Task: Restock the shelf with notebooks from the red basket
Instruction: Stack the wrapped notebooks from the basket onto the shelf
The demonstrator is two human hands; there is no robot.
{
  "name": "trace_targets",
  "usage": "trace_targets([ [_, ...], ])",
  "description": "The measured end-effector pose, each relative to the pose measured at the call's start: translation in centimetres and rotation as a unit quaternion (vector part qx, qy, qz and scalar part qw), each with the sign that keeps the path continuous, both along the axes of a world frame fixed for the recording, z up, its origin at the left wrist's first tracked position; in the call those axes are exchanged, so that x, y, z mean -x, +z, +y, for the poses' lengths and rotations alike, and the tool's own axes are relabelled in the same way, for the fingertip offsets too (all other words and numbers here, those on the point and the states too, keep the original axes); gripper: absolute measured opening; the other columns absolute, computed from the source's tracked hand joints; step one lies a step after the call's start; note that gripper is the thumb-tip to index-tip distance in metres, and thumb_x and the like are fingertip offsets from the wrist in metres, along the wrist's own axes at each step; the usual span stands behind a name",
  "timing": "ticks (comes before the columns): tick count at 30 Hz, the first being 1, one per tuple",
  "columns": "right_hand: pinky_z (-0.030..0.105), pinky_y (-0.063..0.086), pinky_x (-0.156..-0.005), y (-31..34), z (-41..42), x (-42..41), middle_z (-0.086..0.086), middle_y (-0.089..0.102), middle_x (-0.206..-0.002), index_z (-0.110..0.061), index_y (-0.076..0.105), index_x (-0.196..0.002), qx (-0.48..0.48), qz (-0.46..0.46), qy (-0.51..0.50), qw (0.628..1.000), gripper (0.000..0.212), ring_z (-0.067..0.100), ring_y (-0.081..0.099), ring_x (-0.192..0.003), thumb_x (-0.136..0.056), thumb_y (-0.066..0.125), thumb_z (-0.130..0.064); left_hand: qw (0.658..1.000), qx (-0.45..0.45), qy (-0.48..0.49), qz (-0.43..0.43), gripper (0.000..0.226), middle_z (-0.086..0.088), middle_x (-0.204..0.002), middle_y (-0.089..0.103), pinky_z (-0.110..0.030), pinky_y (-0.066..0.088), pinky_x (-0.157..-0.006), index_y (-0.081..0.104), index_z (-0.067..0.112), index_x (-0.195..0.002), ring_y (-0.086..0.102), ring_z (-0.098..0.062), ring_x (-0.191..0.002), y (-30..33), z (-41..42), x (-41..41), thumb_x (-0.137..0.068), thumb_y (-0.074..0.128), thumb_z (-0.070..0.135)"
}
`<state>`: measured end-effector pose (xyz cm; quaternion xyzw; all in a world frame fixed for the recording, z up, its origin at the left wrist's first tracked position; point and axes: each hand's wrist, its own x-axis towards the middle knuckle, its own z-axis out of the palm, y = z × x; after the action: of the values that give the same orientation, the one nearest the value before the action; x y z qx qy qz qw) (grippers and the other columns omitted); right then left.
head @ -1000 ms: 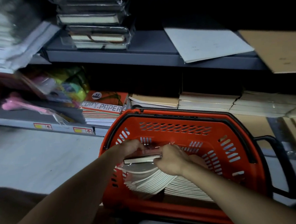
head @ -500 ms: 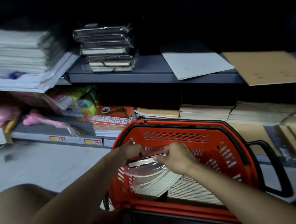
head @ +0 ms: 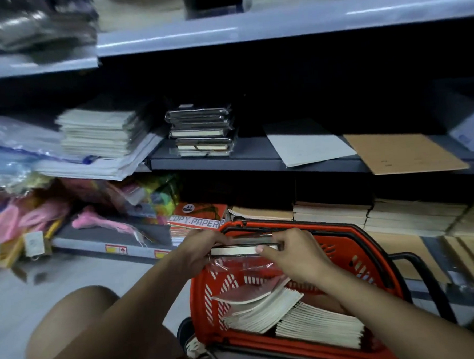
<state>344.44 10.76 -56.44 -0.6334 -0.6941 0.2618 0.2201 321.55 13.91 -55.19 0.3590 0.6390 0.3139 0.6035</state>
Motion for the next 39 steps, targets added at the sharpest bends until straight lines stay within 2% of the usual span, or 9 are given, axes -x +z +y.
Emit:
trace_targets([
  [2, 0.032, 0.035, -0.051, 0.8, -0.2, 0.3, -0.005, 0.046, -0.049, -0.013, 0.054, -0.063, -0.024, -0.002, -0.001, 1.000, 0.059, 0.008, 0.042, -0.045, -0.088, 0.071, -0.063, 1.000, -0.024, 0.016, -0.004, 0.032, -0.023, -0.091, 0.077, -0.038, 0.060, -0.058, 0.069, -0.009, -0.111, 0.075, -0.034, -0.071, 1.2, -0.8, 0.3, -0.081, 0.076, 0.000],
  [5, 0.034, 0.036, -0.053, 2.3, -0.5, 0.7, -0.002, 0.049, -0.051, -0.012, 0.055, -0.064, -0.051, 0.000, -0.002, 0.999, 0.059, 0.009, 0.044, -0.048, -0.087, 0.071, -0.064, 0.998, -0.062, 0.000, -0.025, 0.025, -0.026, -0.095, 0.073, -0.030, 0.054, -0.055, 0.071, -0.010, -0.105, 0.071, -0.029, -0.068, 2.9, -1.8, 0.9, -0.084, 0.074, 0.004],
  [11, 0.034, 0.039, -0.057, 5.7, -1.6, 0.8, -0.002, 0.054, -0.056, -0.014, 0.066, -0.074, -0.117, 0.000, -0.008, 0.993, 0.051, 0.008, 0.052, -0.055, -0.088, 0.069, -0.063, 0.986, -0.164, -0.018, -0.033, 0.049, -0.014, -0.108, 0.077, -0.038, 0.058, -0.096, 0.071, 0.006, -0.117, 0.074, -0.030, -0.104, 5.6, -3.6, 1.9, -0.072, 0.089, 0.000],
  [14, 0.026, 0.039, -0.056, 7.7, -2.5, 0.7, -0.003, 0.053, -0.055, -0.021, 0.069, -0.077, -0.144, -0.005, -0.005, 0.990, 0.041, 0.007, 0.050, -0.054, -0.088, 0.070, -0.061, 0.977, -0.211, -0.037, -0.010, 0.051, -0.014, -0.109, 0.078, -0.038, 0.060, -0.092, 0.071, 0.006, -0.116, 0.076, -0.029, -0.101, 7.1, -4.2, 2.0, -0.069, 0.089, -0.003],
  [18, 0.023, 0.036, -0.059, 10.0, -3.8, 0.6, -0.006, 0.051, -0.059, -0.033, 0.046, -0.061, -0.184, 0.003, -0.006, 0.983, 0.045, 0.010, 0.051, -0.065, -0.088, 0.072, -0.057, 0.961, -0.272, -0.044, 0.012, 0.049, -0.004, -0.105, 0.079, -0.023, 0.059, -0.080, 0.071, 0.005, -0.113, 0.076, -0.015, -0.099, 9.0, -4.9, 2.1, -0.069, 0.091, -0.002],
  [20, 0.030, 0.044, -0.071, 10.7, -4.3, 0.6, -0.008, 0.066, -0.080, -0.035, 0.066, -0.076, -0.204, 0.017, -0.014, 0.979, 0.027, 0.016, 0.059, -0.088, -0.089, 0.073, -0.058, 0.953, -0.300, -0.043, 0.009, 0.046, -0.001, -0.100, 0.079, -0.013, 0.055, -0.066, 0.070, 0.001, -0.112, 0.076, -0.004, -0.086, 10.2, -5.4, 1.9, -0.071, 0.088, -0.007],
  [23, 0.031, 0.046, -0.102, 11.8, -4.8, 0.6, 0.000, 0.071, -0.125, -0.018, 0.074, -0.127, -0.221, 0.038, -0.030, 0.974, 0.054, 0.017, 0.057, -0.126, -0.089, 0.075, -0.056, 0.942, -0.333, -0.044, -0.008, 0.050, -0.001, -0.104, 0.080, -0.020, 0.059, -0.066, 0.071, 0.003, -0.113, 0.077, -0.013, -0.089, 11.6, -5.5, 2.0, -0.067, 0.090, -0.003],
  [29, 0.021, 0.036, -0.102, 14.1, -5.3, 1.1, -0.001, 0.071, -0.126, -0.017, 0.075, -0.126, -0.293, 0.074, -0.040, 0.952, 0.047, 0.014, 0.054, -0.130, -0.088, 0.079, -0.046, 0.927, -0.373, -0.034, -0.005, 0.072, 0.006, -0.122, 0.075, -0.048, 0.052, -0.105, 0.079, 0.026, -0.108, 0.065, -0.021, -0.124, 14.0, -4.7, 2.7, -0.041, 0.104, 0.038],
  [39, 0.028, 0.039, -0.114, 15.7, -2.1, 2.4, 0.005, 0.067, -0.137, -0.007, 0.066, -0.138, -0.375, 0.087, -0.050, 0.921, 0.065, 0.017, 0.052, -0.137, -0.086, 0.083, -0.042, 0.891, -0.453, -0.004, -0.028, 0.056, 0.004, -0.118, 0.076, -0.036, 0.058, -0.097, 0.076, 0.016, -0.109, 0.069, -0.014, -0.117, 16.0, -2.0, 2.9, -0.057, 0.094, 0.014],
])
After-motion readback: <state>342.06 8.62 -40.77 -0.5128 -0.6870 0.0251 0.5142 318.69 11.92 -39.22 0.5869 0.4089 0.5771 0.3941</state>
